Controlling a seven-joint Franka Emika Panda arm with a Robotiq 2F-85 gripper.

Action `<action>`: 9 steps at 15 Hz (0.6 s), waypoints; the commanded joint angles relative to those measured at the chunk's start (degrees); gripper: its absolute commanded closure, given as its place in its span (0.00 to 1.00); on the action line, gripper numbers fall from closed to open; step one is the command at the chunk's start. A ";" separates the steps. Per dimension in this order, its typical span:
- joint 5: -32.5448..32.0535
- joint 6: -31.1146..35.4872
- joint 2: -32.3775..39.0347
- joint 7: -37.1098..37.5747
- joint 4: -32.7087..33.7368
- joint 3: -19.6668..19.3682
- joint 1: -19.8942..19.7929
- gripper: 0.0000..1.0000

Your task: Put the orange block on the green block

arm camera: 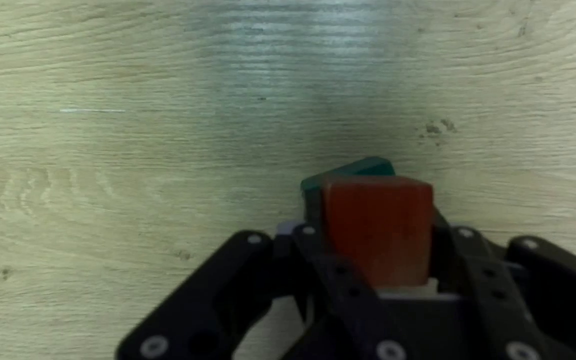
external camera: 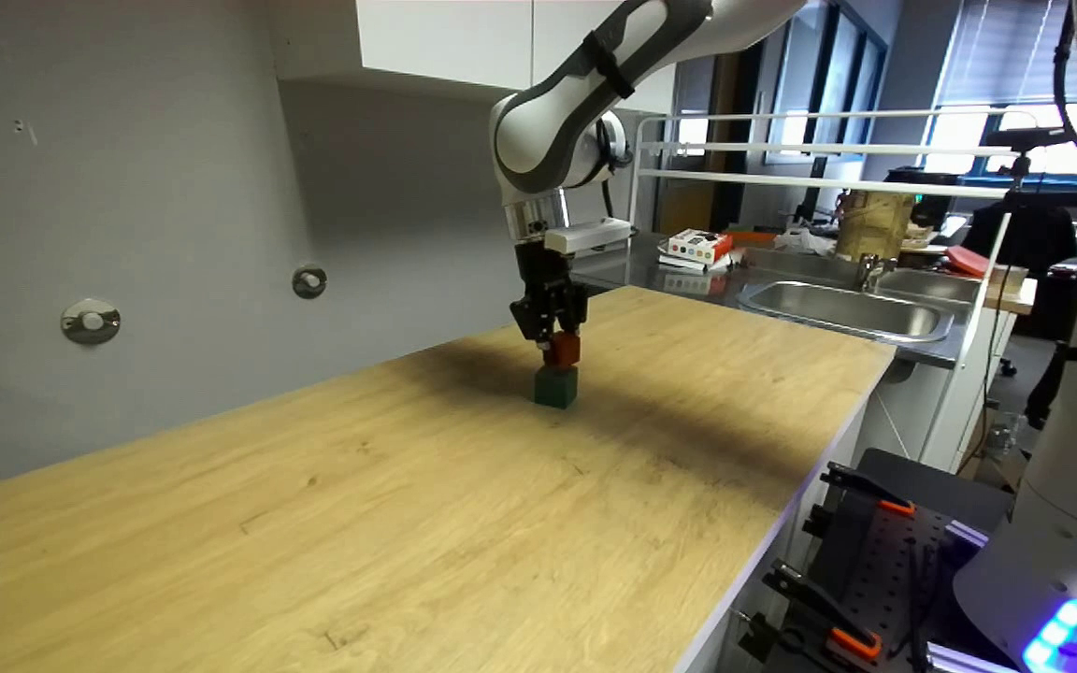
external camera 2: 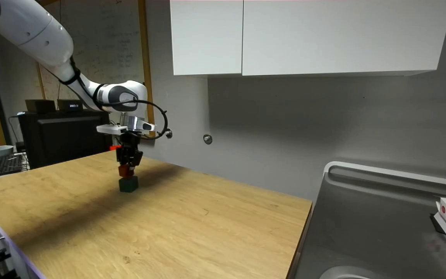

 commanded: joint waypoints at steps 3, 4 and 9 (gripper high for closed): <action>-0.77 -2.27 2.97 0.89 3.37 0.36 0.04 0.31; -0.81 -2.29 3.18 0.89 3.39 0.33 0.05 0.30; -1.02 -2.55 3.49 0.99 3.57 0.25 0.17 0.00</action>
